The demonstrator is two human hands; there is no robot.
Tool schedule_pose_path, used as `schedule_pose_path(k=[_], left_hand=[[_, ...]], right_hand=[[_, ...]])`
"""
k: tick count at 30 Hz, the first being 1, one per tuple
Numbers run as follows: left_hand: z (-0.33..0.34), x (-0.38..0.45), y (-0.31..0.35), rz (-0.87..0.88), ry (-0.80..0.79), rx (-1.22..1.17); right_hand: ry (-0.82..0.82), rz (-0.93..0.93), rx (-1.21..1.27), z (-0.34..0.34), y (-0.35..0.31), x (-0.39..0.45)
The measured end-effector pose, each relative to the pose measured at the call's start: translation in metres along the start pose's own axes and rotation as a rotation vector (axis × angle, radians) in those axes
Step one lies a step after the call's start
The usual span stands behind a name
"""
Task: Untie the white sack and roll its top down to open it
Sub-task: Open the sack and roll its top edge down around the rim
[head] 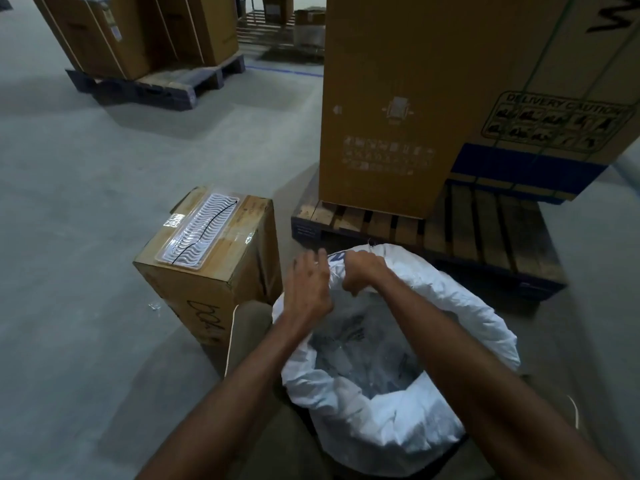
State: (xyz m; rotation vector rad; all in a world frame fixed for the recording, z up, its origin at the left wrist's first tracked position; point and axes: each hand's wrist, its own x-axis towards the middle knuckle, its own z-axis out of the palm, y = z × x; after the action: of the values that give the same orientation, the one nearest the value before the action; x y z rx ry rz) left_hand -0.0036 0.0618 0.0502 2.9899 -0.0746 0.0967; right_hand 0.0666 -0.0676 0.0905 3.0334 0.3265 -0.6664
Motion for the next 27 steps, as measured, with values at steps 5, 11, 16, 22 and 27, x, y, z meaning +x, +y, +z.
schedule_pose_path(k=[5, 11, 16, 22, 27], left_hand=[[0.012, 0.004, 0.017, -0.115, -0.192, -0.298], [-0.029, 0.031, -0.016, -0.088, -0.698, -0.56], [-0.014, 0.011, 0.0, 0.055, -0.429, -0.134], [0.015, -0.013, 0.051, 0.057, 0.015, -0.071], [-0.005, 0.028, 0.038, -0.002, -0.44, -0.279]], right_hand=[[-0.065, -0.014, -0.01, -0.015, 0.011, -0.016], [0.5, -0.089, -0.181, 0.055, 0.023, -0.051], [0.231, 0.112, 0.133, 0.039, 0.02, -0.05], [-0.065, 0.069, 0.226, -0.004, 0.031, -0.042], [0.417, 0.028, -0.087, 0.053, 0.047, -0.074]])
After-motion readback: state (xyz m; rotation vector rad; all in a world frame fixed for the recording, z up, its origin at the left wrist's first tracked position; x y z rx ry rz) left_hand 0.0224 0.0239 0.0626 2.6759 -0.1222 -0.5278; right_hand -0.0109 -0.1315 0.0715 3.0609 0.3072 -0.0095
